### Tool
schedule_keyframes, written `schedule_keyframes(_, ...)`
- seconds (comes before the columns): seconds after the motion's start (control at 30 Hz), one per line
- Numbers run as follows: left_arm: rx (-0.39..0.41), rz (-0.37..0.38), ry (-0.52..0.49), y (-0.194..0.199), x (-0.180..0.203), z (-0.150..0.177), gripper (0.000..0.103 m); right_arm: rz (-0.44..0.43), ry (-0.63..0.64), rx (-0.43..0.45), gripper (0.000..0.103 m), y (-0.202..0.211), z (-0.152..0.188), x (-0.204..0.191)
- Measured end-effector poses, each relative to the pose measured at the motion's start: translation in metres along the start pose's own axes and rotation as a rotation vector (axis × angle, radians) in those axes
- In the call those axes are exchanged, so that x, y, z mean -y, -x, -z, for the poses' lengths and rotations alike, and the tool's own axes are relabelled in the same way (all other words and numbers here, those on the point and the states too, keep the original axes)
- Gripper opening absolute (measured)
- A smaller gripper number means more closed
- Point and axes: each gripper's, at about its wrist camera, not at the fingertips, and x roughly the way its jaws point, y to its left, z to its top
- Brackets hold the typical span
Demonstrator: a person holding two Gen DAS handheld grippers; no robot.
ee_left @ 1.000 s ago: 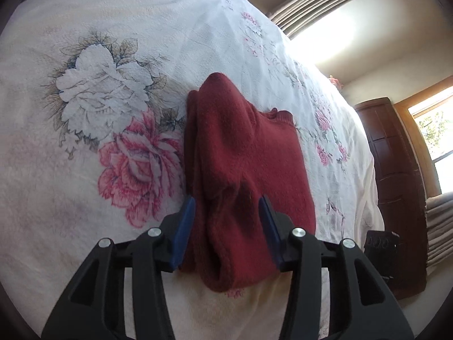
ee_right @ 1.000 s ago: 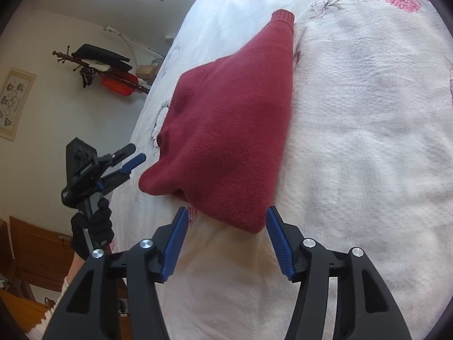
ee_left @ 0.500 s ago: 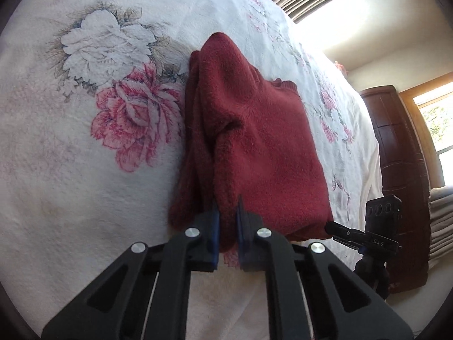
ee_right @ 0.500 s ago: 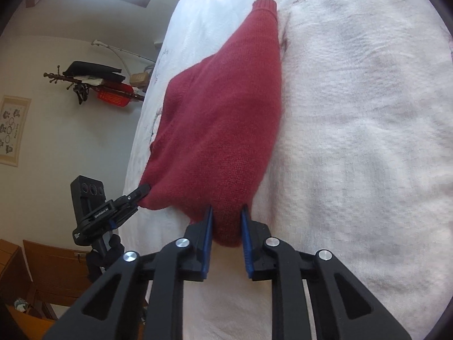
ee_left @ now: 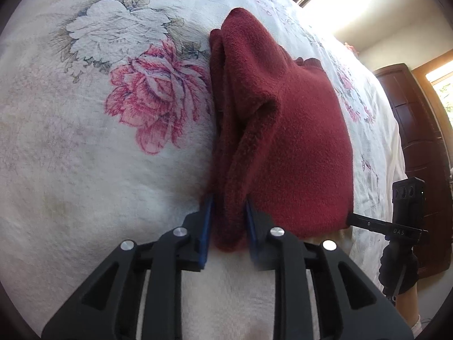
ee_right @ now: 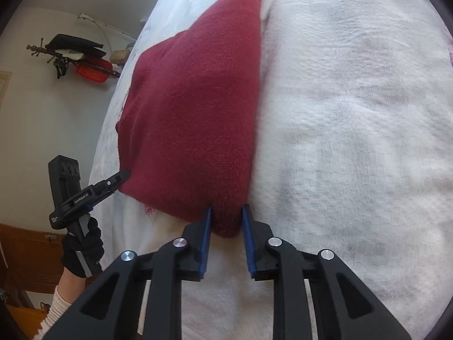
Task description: Fold small clothes
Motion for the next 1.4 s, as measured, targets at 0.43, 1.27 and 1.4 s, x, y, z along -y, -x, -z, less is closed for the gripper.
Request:
schedule_keyframes(0.43, 0.032, 0.111, 0.066, -0.020, 0.005, -0.085, 0.068, -0.019, 0.061, 0.094, 0.064, 0.035, -0.049, -0.010)
schedule_keyframes(1.27, -0.043, 0.350, 0.055, -0.061, 0.044, -0.079, 0.031, -0.209, -0.009, 0.125, 0.042, 0.008, -0.070, 0.005)
schedule_keyframes(1.4, -0.051, 0.391, 0.026, -0.038, 0.077, -0.047, 0.031, -0.198, 0.031, 0.126, 0.041, 0.051, -0.038, -0.001)
